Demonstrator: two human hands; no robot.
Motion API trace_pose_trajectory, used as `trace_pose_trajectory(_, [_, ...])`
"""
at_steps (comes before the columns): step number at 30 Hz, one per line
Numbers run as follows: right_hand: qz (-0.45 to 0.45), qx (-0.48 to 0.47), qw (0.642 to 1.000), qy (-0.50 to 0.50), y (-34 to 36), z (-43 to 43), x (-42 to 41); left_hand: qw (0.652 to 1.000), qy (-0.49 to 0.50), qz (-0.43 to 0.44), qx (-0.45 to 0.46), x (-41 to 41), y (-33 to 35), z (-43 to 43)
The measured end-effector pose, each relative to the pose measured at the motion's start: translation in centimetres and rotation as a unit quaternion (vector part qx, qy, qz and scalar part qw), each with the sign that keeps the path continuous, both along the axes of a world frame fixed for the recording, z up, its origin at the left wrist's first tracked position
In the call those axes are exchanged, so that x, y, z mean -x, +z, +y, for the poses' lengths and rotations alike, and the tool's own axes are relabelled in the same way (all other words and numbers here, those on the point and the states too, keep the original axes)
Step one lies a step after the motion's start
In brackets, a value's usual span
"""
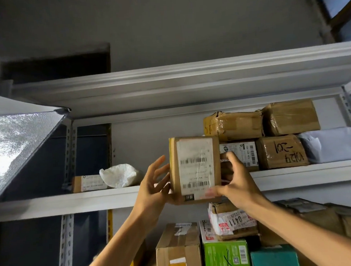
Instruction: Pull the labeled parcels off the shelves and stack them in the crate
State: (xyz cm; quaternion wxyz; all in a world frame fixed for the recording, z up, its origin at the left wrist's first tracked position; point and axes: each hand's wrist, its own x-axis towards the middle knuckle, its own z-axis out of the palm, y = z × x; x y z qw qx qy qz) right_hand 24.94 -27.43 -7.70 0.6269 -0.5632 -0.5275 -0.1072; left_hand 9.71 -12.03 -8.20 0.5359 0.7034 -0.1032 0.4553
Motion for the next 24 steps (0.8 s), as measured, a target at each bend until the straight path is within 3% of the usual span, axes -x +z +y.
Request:
trace_pose_trajectory(14, [-0.034,-0.017,0.999,0.001,-1.5,-0.8,0.1,0.998,0.058,-0.009,-0.029,0.3,-1.8,-1.3])
trace_pose_trajectory(20, [0.029,-0.067,0.995,0.07,-0.7,-2.0,0.8,0.992,0.112,0.0,-0.054,1.4,-0.8,-2.0])
trace_pose_trajectory(24, [0.085,-0.09,0.985,0.122,1.7,-2.2,1.2,0.987,0.155,0.031,-0.015,1.5,0.4,-2.7])
